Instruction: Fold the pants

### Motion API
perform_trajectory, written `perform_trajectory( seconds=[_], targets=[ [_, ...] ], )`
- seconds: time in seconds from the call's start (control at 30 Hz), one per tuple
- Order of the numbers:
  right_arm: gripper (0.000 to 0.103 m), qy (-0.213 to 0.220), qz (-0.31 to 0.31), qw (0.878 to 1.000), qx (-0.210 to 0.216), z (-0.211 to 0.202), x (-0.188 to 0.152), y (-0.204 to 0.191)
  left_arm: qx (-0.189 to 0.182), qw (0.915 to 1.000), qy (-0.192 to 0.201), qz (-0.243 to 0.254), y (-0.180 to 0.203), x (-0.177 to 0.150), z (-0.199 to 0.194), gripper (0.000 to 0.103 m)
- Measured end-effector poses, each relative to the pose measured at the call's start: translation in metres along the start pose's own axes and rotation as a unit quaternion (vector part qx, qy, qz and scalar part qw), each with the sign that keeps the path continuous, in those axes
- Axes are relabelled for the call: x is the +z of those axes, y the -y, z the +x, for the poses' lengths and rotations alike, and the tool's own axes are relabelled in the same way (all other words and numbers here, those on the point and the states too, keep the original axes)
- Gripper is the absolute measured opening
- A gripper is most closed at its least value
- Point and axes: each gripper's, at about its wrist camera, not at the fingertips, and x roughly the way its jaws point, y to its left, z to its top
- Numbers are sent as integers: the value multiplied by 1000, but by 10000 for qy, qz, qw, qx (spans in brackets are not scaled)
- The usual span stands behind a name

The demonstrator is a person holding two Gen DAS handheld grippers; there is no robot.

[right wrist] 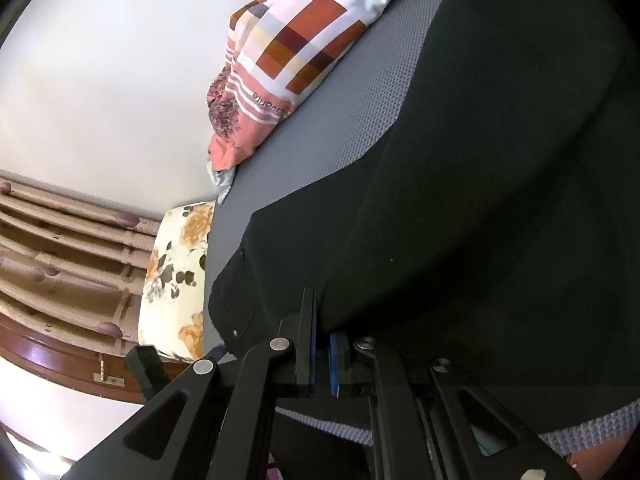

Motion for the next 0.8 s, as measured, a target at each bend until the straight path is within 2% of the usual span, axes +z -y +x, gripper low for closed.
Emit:
perform_trajectory(
  seconds=[0.07,0.17,0.4,0.53,0.63,0.77,0.8],
  targets=[
    [6,-19,34,10000,28,-2,-2,0,-106,9998,12,-177,-5,2,2,53],
    [6,-82,68,9999,68,-5,-6,-2,79,9994,92,-318,-12,3,-6,39],
    [6,-598,633,9958,265,-8,-41,13,601,9971,422,-189,-11,-4,-44,39],
    [6,-775,831,9935,19,8,-51,39,888,9954,346,-125,-12,-10,-39,40],
    [6,-931,701,9929,-223,21,-55,47,569,9976,345,-187,-1,-14,-37,40],
    [6,-962,627,9929,-294,22,-58,51,501,9968,524,341,41,-14,-29,44],
    [6,-946,604,9933,-285,21,-58,50,474,9967,463,475,50,-14,-21,45]
  ],
)
